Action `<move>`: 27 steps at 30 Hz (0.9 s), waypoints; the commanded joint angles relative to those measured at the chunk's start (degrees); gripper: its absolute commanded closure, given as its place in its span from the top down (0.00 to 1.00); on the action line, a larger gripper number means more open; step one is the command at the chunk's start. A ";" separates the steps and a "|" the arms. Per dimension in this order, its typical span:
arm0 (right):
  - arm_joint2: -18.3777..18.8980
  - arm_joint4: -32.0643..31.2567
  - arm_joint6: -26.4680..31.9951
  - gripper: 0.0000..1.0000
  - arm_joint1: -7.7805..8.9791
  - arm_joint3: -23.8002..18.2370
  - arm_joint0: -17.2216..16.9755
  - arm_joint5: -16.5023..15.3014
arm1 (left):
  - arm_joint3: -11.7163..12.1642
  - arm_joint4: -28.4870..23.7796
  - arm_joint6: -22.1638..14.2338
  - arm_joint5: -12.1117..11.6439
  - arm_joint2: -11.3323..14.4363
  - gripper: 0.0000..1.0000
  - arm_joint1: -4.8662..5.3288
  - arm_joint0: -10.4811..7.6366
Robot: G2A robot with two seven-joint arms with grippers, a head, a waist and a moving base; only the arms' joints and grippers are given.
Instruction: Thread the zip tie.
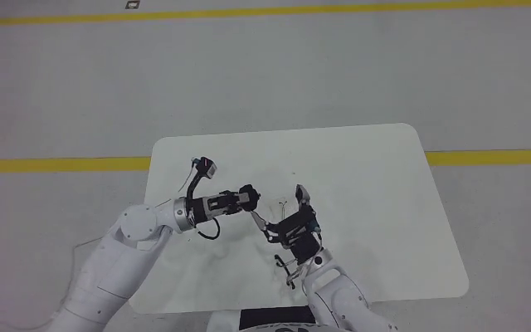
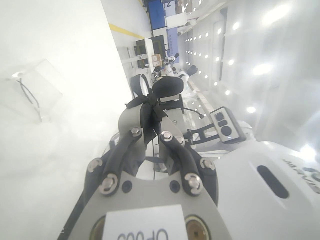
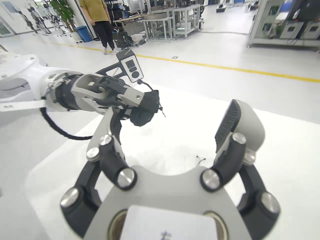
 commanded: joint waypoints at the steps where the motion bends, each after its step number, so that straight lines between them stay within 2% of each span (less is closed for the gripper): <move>1: -0.09 0.16 -2.54 1.00 1.90 1.35 2.17 1.10 | 0.93 -6.54 -2.98 1.38 -0.48 0.00 0.02 -0.15; 3: -1.14 0.16 -4.46 1.00 3.93 2.36 3.99 3.00 | 1.88 -10.69 -5.40 2.37 -0.97 0.00 0.03 -0.48; 4: -1.87 0.16 -6.14 1.00 5.44 3.14 5.46 5.38 | 2.47 -13.08 -7.07 3.67 -1.06 0.00 0.04 -0.71; 7: -5.55 0.16 -8.59 1.00 9.33 4.72 9.19 9.57 | 3.88 -16.34 -10.16 6.94 -1.29 0.00 0.13 -1.47; 11: -9.30 0.16 -9.85 1.00 14.43 5.75 14.95 9.57 | 5.49 -19.12 -10.73 8.66 -2.02 0.00 0.16 -1.93; 14: -12.57 0.16 -10.30 1.00 17.05 5.67 18.08 9.57 | 5.37 -19.70 -10.66 8.89 -2.00 0.00 0.10 -2.23; 23: -12.30 0.16 -10.16 1.00 17.03 6.00 18.21 9.52 | 5.37 -19.70 -10.66 8.89 -2.00 0.00 0.10 -2.23; 25: -12.68 0.16 -12.57 1.00 17.57 7.91 20.04 9.35 | 4.75 -22.43 -9.83 9.79 -1.78 0.00 -0.09 -1.97; 27: -13.87 0.16 -14.33 1.00 18.12 8.82 20.95 9.57 | 4.75 -25.71 -10.92 10.89 -1.70 0.00 -0.22 -1.67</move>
